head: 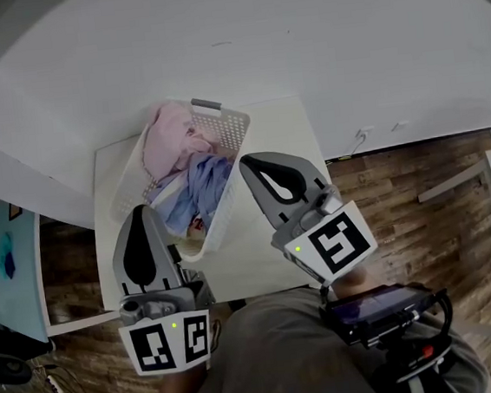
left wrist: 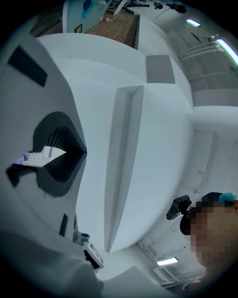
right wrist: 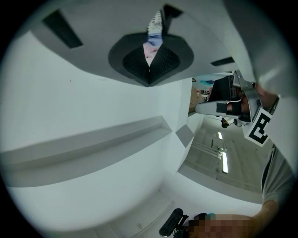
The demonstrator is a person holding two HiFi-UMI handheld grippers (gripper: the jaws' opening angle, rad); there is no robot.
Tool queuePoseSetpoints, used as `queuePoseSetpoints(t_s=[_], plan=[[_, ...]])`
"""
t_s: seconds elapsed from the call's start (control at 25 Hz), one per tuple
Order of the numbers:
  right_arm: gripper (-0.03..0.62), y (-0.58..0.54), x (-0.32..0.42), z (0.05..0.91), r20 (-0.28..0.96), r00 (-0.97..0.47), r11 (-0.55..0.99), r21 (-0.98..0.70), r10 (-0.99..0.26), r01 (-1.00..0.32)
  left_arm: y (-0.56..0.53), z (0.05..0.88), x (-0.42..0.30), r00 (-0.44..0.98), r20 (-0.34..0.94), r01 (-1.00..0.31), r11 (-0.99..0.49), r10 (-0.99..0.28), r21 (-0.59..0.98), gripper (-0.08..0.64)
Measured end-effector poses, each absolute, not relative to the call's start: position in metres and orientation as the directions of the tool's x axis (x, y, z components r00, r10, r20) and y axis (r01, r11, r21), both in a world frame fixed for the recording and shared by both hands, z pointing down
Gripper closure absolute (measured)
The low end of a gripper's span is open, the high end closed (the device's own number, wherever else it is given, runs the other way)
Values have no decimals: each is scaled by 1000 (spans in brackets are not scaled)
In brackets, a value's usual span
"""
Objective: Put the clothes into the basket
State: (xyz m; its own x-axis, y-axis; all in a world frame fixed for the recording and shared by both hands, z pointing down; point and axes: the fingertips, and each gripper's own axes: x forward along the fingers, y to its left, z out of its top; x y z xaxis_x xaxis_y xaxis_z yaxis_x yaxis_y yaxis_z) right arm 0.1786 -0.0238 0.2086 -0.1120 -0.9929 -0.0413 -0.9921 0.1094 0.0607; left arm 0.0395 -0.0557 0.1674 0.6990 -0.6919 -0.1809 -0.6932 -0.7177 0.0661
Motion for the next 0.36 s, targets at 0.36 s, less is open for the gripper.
queuePoseSetpoints(t_s=[0.36], plan=[[584,-24,173,211,-50,-142,139,49,-989,-989,-55,173,36,693,-167,-702,-709,-701,66,552]])
